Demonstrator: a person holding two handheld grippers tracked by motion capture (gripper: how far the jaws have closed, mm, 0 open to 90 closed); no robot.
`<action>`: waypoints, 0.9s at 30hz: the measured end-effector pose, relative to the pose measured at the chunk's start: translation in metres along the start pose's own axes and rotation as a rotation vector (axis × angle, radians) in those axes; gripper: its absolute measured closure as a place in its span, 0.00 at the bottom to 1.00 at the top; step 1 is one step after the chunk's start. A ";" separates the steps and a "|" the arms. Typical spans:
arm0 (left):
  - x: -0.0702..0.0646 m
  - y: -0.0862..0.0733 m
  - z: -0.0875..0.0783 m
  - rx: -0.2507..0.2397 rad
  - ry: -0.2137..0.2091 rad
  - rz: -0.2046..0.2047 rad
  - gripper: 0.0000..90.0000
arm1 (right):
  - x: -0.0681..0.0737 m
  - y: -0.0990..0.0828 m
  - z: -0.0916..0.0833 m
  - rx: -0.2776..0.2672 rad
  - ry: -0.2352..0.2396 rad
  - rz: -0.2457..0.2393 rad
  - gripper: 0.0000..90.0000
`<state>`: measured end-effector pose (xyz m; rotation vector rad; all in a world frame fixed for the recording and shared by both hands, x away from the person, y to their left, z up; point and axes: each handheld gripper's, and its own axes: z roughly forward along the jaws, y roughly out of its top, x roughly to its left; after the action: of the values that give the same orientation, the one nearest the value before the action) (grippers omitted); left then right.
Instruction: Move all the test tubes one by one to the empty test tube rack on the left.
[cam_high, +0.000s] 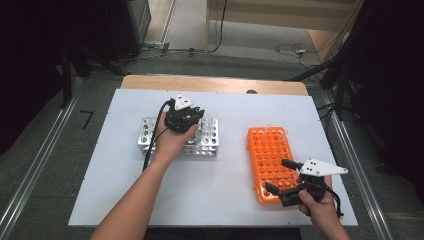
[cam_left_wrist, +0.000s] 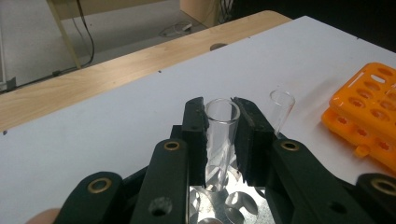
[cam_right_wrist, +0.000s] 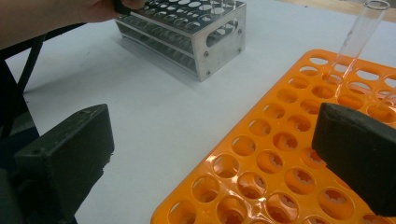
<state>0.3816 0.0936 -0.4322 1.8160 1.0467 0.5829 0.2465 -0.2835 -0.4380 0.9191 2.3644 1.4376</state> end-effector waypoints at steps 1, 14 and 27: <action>0.000 -0.001 0.000 0.004 0.001 0.000 0.83 | 0.000 0.000 0.000 0.001 0.000 0.000 0.00; 0.006 -0.001 -0.002 0.036 -0.029 -0.038 0.82 | 0.000 0.000 0.001 0.002 0.001 -0.001 0.00; 0.006 -0.004 -0.025 -0.027 -0.058 -0.097 0.49 | -0.006 0.005 0.004 -0.011 -0.005 0.019 0.00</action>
<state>0.3641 0.1120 -0.4246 1.7380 1.0770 0.4812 0.2547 -0.2827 -0.4368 0.9441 2.3473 1.4523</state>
